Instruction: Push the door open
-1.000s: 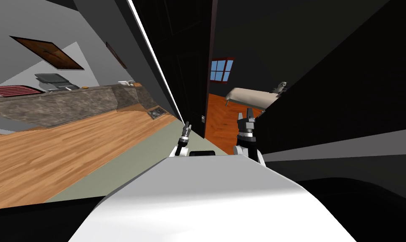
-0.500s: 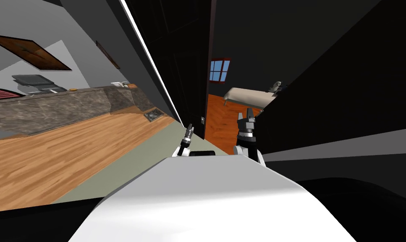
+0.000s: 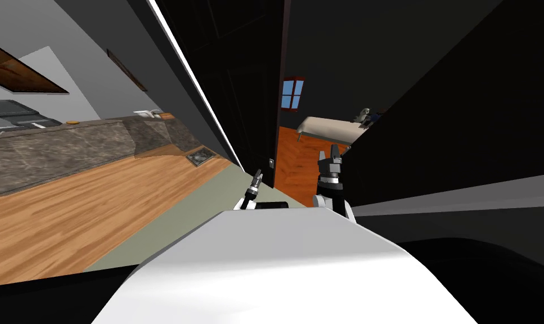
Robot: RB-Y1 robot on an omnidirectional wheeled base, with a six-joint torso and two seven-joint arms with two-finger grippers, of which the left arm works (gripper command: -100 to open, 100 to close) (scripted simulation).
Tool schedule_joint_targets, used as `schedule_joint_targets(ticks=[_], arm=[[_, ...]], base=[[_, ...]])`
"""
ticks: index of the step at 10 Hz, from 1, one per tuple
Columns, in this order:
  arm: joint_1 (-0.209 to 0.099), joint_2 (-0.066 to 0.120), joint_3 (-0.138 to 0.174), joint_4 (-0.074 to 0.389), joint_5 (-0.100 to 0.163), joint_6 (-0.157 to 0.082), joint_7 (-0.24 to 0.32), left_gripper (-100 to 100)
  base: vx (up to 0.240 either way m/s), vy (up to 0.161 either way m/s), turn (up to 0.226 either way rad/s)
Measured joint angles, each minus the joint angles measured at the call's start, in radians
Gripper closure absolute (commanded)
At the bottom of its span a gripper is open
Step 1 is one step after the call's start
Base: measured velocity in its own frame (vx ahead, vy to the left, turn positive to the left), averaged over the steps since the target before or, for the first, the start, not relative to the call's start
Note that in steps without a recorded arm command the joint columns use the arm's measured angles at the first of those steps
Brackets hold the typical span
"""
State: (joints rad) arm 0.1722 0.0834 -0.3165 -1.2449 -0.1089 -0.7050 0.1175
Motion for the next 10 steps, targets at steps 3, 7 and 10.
schedule_joint_targets(ticks=[3,7,10], arm=[[-0.03,-0.005,-0.022,0.091,-0.001,-0.014,-0.001,-100],[-0.045,-0.008,-0.054,0.159,-0.005,-0.013,-0.002,-100],[-0.062,-0.012,-0.07,0.219,-0.007,-0.022,-0.002,-100]], base=[[0.087,0.061,-0.087],[0.067,0.056,-0.071],[0.076,0.06,-0.068]])
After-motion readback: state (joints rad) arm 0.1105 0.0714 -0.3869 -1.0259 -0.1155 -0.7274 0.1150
